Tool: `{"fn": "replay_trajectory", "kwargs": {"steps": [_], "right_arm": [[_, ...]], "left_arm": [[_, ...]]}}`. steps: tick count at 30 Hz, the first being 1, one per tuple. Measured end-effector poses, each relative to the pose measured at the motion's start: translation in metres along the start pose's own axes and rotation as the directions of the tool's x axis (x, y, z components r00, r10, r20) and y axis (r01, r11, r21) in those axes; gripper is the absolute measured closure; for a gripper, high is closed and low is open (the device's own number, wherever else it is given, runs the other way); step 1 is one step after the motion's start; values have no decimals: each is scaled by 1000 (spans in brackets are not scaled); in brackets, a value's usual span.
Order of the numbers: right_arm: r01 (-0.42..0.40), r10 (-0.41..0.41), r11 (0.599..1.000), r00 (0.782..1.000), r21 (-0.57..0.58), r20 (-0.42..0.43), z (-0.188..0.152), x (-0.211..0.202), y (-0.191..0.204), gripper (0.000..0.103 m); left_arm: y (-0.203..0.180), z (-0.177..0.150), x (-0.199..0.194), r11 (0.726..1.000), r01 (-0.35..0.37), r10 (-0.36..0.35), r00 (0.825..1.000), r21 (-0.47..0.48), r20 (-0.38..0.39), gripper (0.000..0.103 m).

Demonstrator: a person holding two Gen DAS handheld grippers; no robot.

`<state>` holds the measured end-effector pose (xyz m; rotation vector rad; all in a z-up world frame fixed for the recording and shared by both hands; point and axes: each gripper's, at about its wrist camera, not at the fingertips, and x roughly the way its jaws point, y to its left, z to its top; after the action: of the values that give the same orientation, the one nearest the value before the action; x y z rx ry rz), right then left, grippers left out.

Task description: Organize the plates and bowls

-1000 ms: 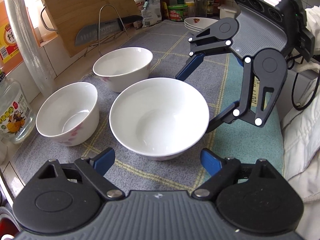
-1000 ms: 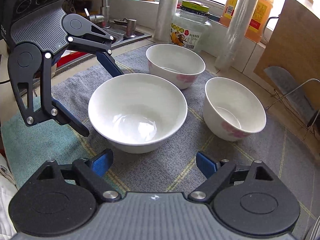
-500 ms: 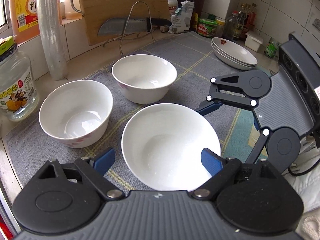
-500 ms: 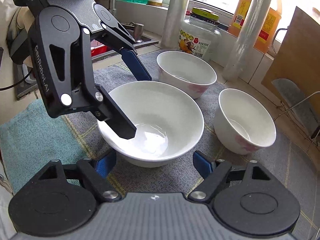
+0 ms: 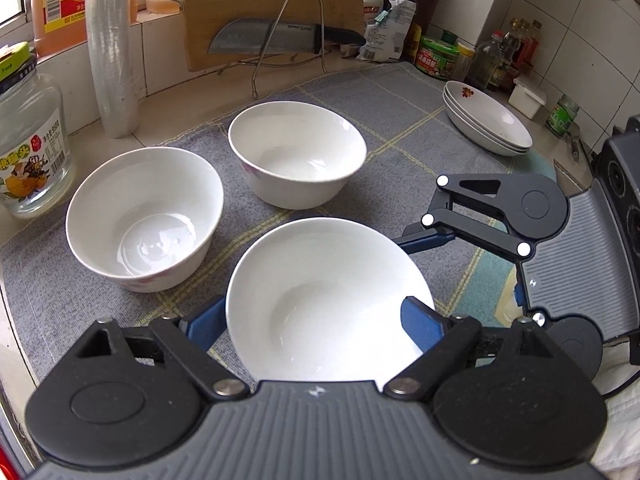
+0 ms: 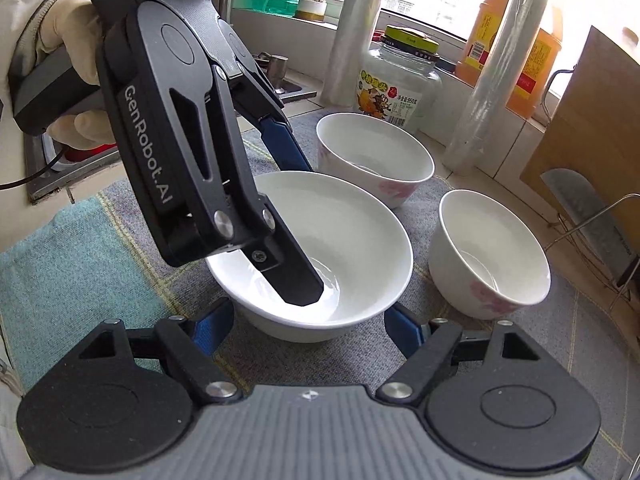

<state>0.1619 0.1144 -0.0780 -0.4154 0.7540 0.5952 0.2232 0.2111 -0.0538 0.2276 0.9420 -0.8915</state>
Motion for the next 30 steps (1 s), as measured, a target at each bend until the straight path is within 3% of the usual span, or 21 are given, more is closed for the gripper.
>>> {"fn": "replay_trajectory", "kwargs": {"steps": [8, 17, 30], "right_arm": [[4, -4, 1000, 1000, -3, 5, 2, -2, 2, 17], [-35, 34, 999, 999, 23, 16, -1, -9, -5, 18], [-41, 41, 999, 998, 2, 47, -18, -38, -22, 18]], "left_arm": [[-1, 6, 0, 996, -16, 16, 1000, -91, -5, 12], [-4, 8, 1, 968, -49, 54, 998, -248, 15, 12], [-44, 25, 8, 962, -121, 132, 991, -247, 29, 12]]}}
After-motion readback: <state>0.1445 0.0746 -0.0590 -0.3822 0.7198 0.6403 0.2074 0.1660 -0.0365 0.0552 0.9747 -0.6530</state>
